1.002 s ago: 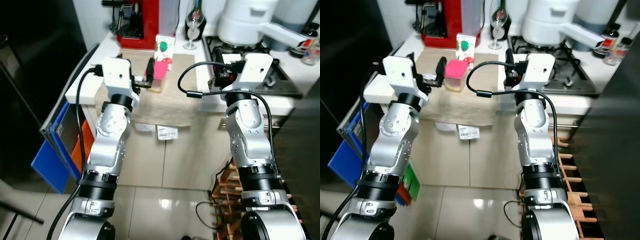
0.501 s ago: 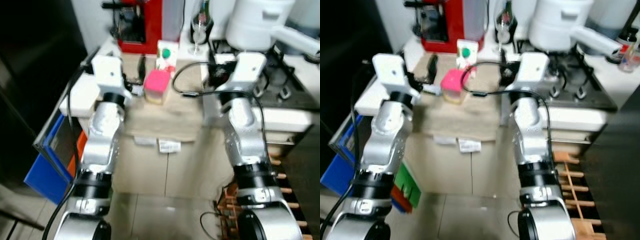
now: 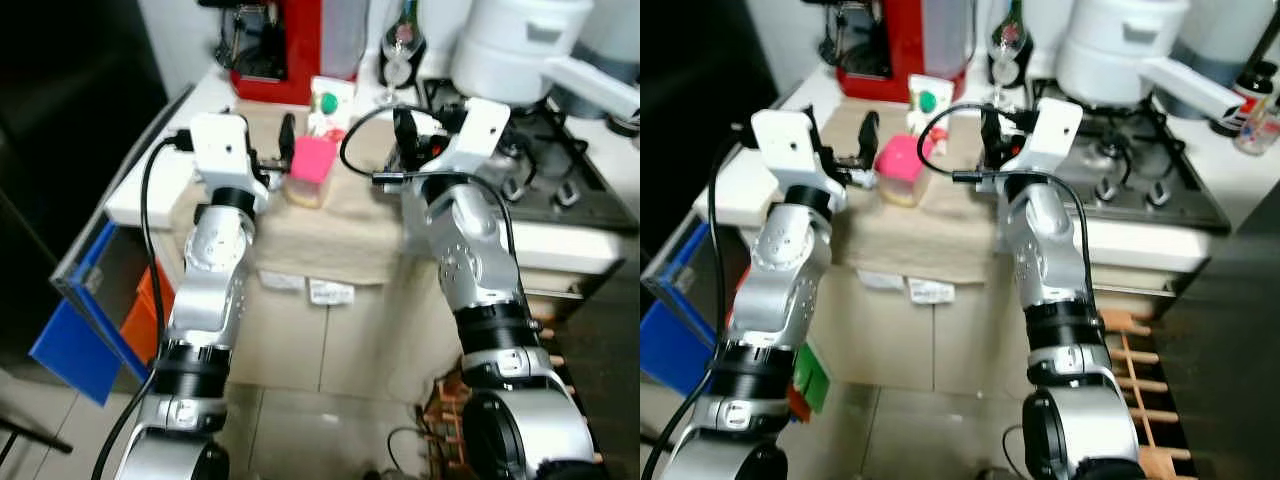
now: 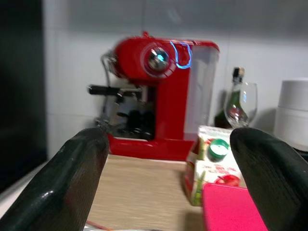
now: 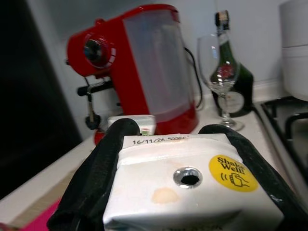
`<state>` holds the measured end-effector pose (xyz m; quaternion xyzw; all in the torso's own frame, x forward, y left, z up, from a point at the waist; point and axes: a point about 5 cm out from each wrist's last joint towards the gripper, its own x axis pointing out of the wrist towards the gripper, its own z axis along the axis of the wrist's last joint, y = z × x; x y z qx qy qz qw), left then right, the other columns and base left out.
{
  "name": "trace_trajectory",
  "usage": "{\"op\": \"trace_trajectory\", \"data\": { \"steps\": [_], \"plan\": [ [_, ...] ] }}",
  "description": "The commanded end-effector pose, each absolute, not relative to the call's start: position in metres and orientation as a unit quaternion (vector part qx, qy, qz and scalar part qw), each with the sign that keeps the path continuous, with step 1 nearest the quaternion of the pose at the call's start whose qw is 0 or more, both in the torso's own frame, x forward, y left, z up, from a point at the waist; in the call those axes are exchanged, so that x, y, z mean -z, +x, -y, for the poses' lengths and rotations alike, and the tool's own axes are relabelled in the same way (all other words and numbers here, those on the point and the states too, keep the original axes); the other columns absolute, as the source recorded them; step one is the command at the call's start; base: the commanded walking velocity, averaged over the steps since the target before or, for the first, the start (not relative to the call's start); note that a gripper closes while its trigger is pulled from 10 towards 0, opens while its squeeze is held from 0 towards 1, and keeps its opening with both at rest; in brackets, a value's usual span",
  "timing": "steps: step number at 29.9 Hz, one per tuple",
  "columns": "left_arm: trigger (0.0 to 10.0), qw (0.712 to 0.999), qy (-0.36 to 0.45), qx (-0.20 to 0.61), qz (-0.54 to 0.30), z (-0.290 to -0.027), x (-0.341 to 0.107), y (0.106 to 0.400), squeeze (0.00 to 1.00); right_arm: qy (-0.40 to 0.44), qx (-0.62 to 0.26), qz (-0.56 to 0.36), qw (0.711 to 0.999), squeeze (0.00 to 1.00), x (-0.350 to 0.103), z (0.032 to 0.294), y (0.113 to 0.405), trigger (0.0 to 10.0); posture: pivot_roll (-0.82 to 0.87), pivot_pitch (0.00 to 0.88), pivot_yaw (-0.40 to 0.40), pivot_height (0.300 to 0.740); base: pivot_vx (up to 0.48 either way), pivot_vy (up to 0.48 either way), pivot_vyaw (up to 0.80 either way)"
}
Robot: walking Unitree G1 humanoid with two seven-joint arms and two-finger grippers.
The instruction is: Restocking fridge
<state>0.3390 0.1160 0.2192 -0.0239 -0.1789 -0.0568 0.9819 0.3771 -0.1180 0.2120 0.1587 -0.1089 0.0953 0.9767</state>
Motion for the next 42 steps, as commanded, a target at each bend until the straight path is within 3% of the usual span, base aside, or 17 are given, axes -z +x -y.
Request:
{"op": "trace_trajectory", "data": {
  "steps": [1,9,18,37,38,39,42],
  "plan": [
    [10.0,0.982,-0.017,0.051,0.182,-0.117,-0.222,0.337,0.0,0.165,-0.099,0.104,0.976,0.0,-0.213,0.115,0.379,10.0,0.0,0.025,-0.002,0.74,0.0,0.0,0.0],
    [10.0,0.983,-0.013,0.051,0.178,-0.118,-0.22,0.336,0.0,0.087,-0.039,0.11,0.989,0.0,-0.203,0.127,0.383,10.0,0.0,0.027,-0.005,0.74,0.0,0.0,0.0],
    [10.0,0.984,-0.007,0.057,0.168,-0.119,-0.217,0.329,0.0,0.003,0.035,0.164,0.986,0.0,-0.214,0.144,0.384,10.0,0.02,0.063,0.011,0.74,0.0,0.0,0.0],
    [10.0,0.99,0.018,0.054,0.127,-0.132,-0.205,0.301,0.0,0.025,0.043,0.144,0.988,0.0,-0.2,0.144,0.392,10.0,0.09,0.186,0.021,0.74,0.0,0.0,0.0],
    [10.0,0.99,0.018,0.054,0.126,-0.132,-0.205,0.299,0.0,0.023,0.045,0.147,0.988,0.11,-0.2,0.145,0.392,10.0,0.09,0.191,0.021,0.74,0.0,0.0,0.0],
    [10.0,0.991,0.017,0.054,0.124,-0.132,-0.205,0.298,0.0,0.019,0.049,0.157,0.986,1.0,-0.202,0.146,0.392,10.0,0.09,0.193,0.02,0.74,0.0,0.0,0.0],
    [10.0,0.991,0.017,0.054,0.122,-0.132,-0.206,0.296,0.0,0.016,0.052,0.164,0.985,1.0,-0.204,0.146,0.391,10.0,0.09,0.193,0.02,0.74,0.0,0.0,0.0]
  ]
}}
